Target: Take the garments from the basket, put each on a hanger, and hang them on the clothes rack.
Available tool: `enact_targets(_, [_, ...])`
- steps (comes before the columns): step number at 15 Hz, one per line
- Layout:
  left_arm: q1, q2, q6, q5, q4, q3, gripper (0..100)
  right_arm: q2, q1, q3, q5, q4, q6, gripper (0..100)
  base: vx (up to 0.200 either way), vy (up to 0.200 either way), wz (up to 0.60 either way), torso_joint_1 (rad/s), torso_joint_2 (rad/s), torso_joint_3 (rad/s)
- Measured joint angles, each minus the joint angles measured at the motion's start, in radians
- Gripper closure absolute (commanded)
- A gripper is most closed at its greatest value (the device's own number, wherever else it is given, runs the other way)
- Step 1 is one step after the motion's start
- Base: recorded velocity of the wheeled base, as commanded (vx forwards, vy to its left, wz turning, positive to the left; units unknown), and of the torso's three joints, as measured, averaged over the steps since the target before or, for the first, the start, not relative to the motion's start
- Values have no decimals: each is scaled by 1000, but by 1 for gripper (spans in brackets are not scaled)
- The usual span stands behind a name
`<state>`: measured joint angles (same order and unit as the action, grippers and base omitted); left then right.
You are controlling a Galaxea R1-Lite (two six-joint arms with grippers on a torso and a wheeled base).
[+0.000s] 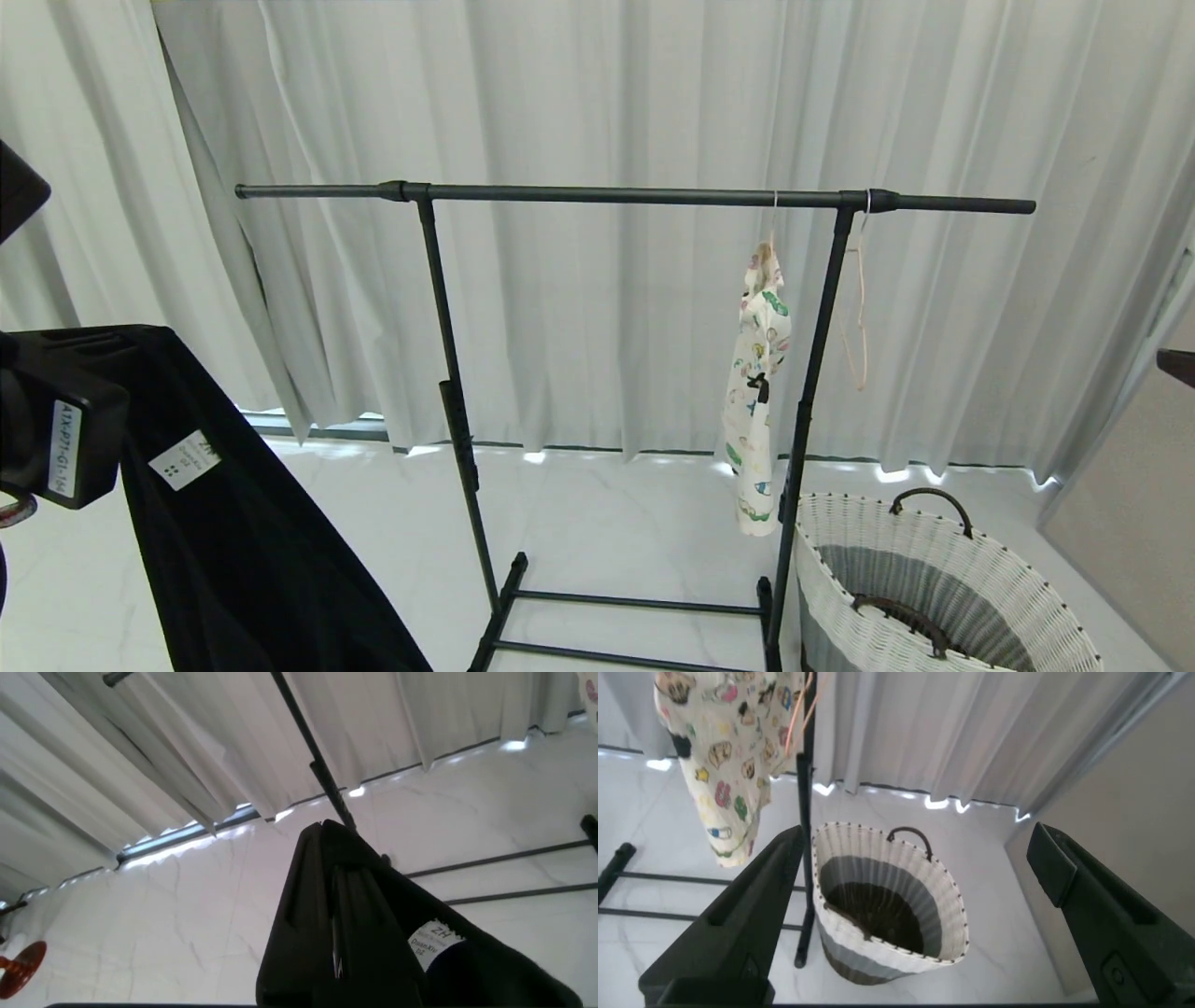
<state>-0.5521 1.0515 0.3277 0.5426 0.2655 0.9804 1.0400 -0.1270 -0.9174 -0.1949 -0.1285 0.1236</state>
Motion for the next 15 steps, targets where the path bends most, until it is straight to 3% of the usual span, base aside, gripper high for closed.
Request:
enact_targets(7, [0, 0, 2, 1, 1, 0, 100, 2, 0, 12, 33, 60, -2, 0, 0, 0, 0, 203, -437, -238])
enact_targets(15, [0, -1, 17, 1, 1, 0, 100, 17, 0, 36, 37, 97, 0, 0, 200, 0, 0, 17, -24, -14])
